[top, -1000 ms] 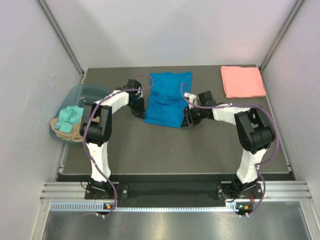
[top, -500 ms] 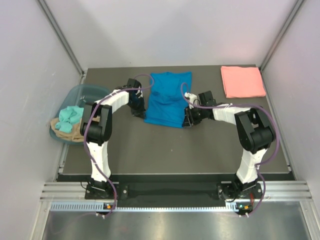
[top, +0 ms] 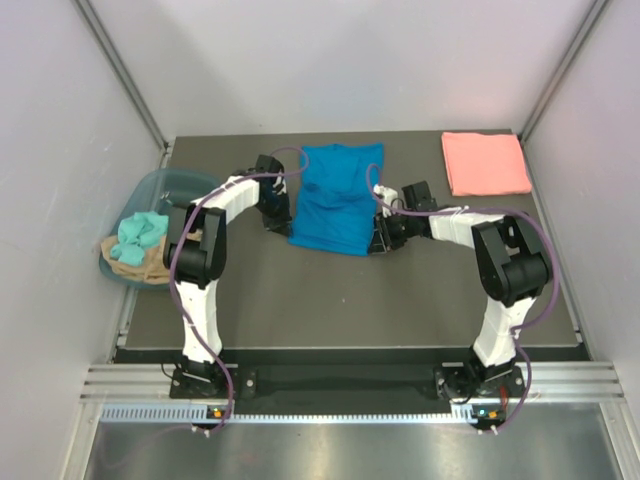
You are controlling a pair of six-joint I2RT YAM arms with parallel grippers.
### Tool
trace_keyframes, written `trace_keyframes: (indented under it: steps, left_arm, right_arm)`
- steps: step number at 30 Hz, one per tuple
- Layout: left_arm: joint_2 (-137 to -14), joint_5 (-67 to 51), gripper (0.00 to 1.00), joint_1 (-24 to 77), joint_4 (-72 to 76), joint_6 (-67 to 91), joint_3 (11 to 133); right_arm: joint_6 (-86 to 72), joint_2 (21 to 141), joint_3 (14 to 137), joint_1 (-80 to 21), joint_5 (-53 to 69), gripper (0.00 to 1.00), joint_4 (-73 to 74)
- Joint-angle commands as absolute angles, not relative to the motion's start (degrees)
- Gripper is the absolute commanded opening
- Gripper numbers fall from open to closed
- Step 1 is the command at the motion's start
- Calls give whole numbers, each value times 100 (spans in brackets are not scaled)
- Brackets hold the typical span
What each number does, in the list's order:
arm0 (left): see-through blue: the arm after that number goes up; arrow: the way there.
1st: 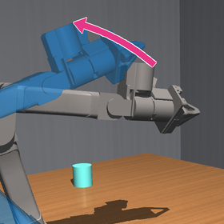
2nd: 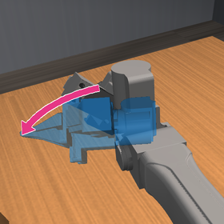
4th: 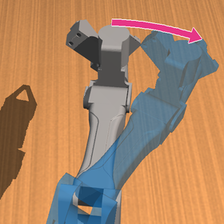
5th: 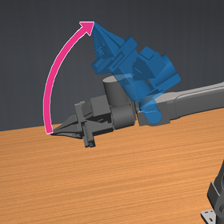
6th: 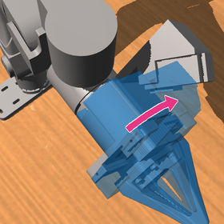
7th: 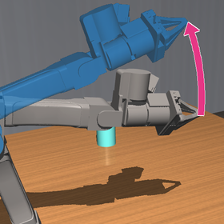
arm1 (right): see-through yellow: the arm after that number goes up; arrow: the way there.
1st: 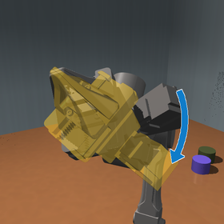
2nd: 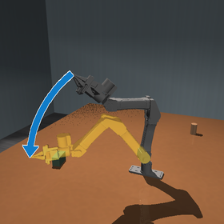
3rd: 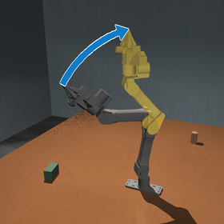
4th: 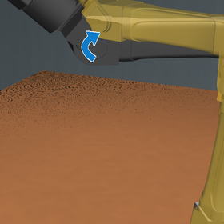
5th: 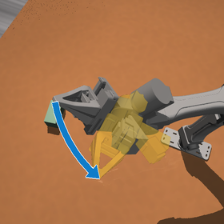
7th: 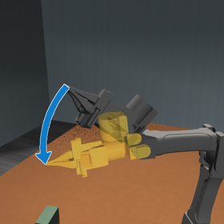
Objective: Fold and stack the t-shirts
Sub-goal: Fold the tshirt
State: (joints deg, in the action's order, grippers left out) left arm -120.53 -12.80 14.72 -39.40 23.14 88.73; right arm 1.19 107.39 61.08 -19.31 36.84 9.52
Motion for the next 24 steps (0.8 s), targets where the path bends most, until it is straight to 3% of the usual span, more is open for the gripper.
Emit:
trace_keyframes:
  steps: [1,15,20,24]
  left_arm:
    - [-12507,-773,0,1441,-3612,2171,8886]
    - [-12533,-835,0,1441,-3560,2241,8877]
    - [-12498,-826,0,1441,-3612,2268,8868]
    - [-12358,-555,0,1441,-3839,2285,8920]
  right_arm:
    - [299,10679,6108,-1890,3920,22,879]
    - [264,10802,6152,-1898,4052,20,835]
    - [246,10714,6074,-1898,4034,0,747]
    - [412,10521,6143,-1863,3596,0,1150]
